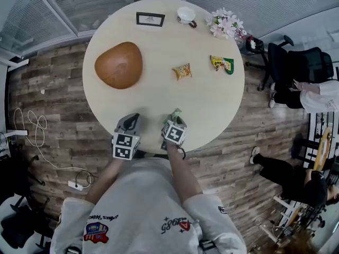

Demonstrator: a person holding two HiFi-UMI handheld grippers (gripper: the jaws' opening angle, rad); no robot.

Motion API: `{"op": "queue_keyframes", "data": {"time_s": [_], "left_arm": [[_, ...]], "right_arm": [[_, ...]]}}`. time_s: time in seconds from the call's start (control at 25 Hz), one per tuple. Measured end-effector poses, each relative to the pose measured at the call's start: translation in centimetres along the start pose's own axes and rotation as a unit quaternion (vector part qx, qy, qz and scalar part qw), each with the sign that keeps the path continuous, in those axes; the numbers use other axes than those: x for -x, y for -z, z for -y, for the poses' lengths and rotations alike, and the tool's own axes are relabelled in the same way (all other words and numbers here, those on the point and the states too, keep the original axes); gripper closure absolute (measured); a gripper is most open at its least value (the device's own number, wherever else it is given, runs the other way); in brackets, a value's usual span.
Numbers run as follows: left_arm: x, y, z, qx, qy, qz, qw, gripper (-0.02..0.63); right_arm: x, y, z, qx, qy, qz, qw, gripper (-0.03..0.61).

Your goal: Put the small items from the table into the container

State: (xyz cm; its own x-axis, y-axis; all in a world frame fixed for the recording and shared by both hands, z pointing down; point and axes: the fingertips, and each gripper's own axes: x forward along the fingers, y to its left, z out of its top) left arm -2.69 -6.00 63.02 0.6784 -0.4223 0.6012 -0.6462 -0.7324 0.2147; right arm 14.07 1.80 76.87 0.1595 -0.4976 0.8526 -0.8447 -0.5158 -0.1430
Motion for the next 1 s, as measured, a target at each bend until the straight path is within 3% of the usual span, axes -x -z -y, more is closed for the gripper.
{"op": "queue_keyframes", "data": {"time_s": [0.08,0.12,0.16,0.36,0.6,0.72,1.0], "left_arm": [[-0.6,-0.3,-0.3,-0.002,0.006,-0.001,1.0,0.606],[-0.9,-0.3,-0.5,-0.002,0.009,-0.003,1.0,0.606],[-1.2,-0.5,-0.6,-0.001,0.012,-0.006,0.9999,0.606],[-2.3,-1.3,-1.7,0.008,0.013,-0.005,0.9999,0.606],[-2.7,-1.6,-4.2,0.035,-0.011,0.005,0.9993,0.606],[-2.1,-1.6,-6.3,0.049,-0.028,0.012,0.9983,0.606],[-0.1,-1.5,-9.9,0.077,-0.082,0.019,0.9935,0.606]], "right_arm": [[0.1,0.3,0.3,0.017,0.017,-0.01,1.0,0.423],[0.0,0.5,0.3,0.028,0.021,-0.013,0.999,0.478],[0.0,0.5,0.3,0.038,0.023,-0.014,0.999,0.494],[0.2,-0.2,-0.3,0.058,0.012,-0.023,0.998,0.538],[1.5,-7.7,-4.8,0.104,-0.042,0.045,0.993,0.543],[1.9,-11.9,-10.9,0.165,-0.091,0.074,0.979,0.543],[0.9,-17.5,-25.4,0.32,-0.191,0.103,0.922,0.543]]}}
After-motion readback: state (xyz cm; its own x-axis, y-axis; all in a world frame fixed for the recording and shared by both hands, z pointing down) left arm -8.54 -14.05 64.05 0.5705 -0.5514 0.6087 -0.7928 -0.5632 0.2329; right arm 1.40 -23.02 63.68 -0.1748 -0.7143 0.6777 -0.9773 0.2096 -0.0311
